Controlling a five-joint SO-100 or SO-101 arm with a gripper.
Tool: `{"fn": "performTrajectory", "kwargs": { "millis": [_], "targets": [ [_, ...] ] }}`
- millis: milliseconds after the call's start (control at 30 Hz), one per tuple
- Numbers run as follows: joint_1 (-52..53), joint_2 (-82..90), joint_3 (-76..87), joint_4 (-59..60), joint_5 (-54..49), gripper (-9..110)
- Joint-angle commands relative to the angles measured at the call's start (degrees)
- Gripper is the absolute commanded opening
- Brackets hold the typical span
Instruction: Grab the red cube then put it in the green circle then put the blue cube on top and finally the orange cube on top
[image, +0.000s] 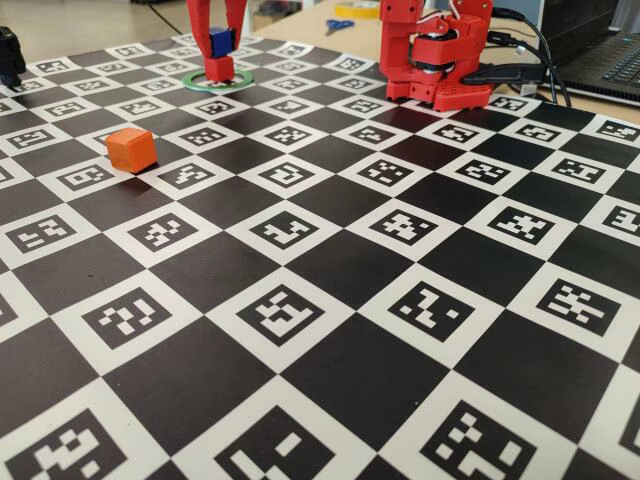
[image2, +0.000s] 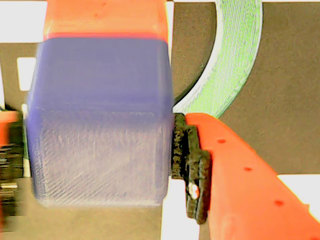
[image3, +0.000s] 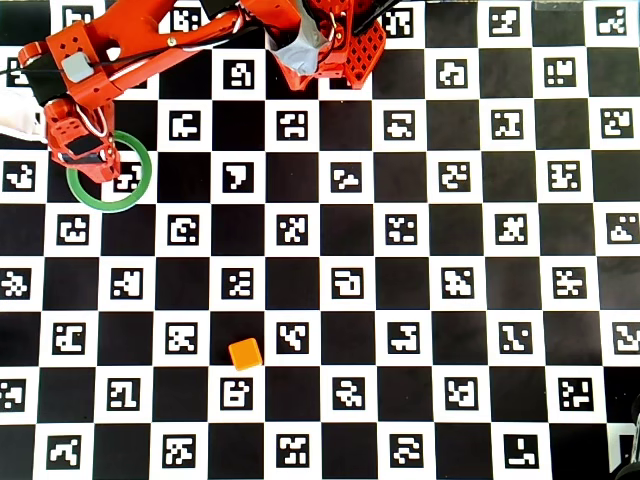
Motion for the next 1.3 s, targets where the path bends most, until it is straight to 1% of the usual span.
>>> {"fn": "performTrajectory", "kwargs": {
  "millis": [0,167,367,467,733,900,1033,1267],
  "targets": [
    [0.88,1.58,-0.97,0.62,-0.35,28],
    [0.88,1.58,-1.05,1.23,-0.88,32],
    [0.88,1.76,-2.81,4.13,-0.79,48],
    [0.88,2.64,-4.39,6.5,-0.7,51],
    [-1.49,8.35,-7.65,10.55,3.08,52],
    [-5.1,13.36,-8.44,11.51,10.46,51],
    [-10.02,15.82,-9.84,15.47,14.85,51],
    [-20.48,17.67,-13.27,18.72,23.82,50]
  ]
}}
